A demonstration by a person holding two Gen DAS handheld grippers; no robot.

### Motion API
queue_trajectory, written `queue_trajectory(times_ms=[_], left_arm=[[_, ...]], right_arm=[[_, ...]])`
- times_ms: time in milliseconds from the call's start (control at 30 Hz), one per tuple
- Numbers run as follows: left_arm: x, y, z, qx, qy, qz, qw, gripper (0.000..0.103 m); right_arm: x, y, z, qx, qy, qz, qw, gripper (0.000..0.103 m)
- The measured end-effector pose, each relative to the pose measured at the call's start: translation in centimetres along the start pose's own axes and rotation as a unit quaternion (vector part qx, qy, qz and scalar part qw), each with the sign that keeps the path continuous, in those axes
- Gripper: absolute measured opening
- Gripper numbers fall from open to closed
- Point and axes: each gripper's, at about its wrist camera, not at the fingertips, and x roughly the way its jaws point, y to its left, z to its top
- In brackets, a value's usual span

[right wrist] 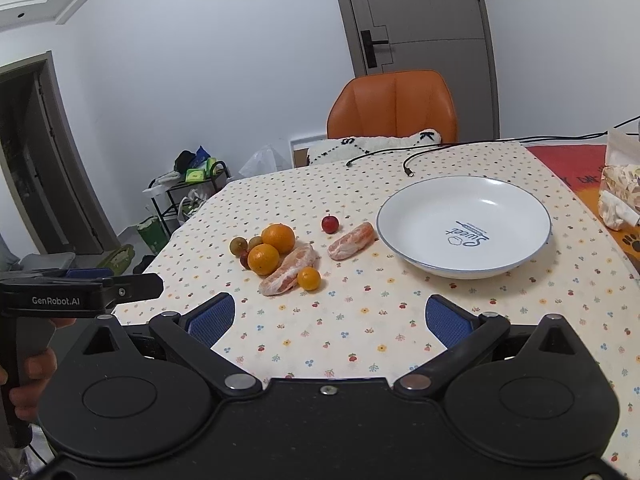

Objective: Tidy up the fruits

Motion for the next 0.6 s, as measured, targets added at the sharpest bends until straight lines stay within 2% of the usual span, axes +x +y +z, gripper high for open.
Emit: queue_trajectory(times_ms=[600], left_arm=[[-0.5, -0.38, 0.24, 0.004, -0.003, -0.001, 1.0, 0.103]], right_arm=[[-0.11, 0.16, 0.01, -0.012, 0.004, 0.0, 1.0, 0.103]])
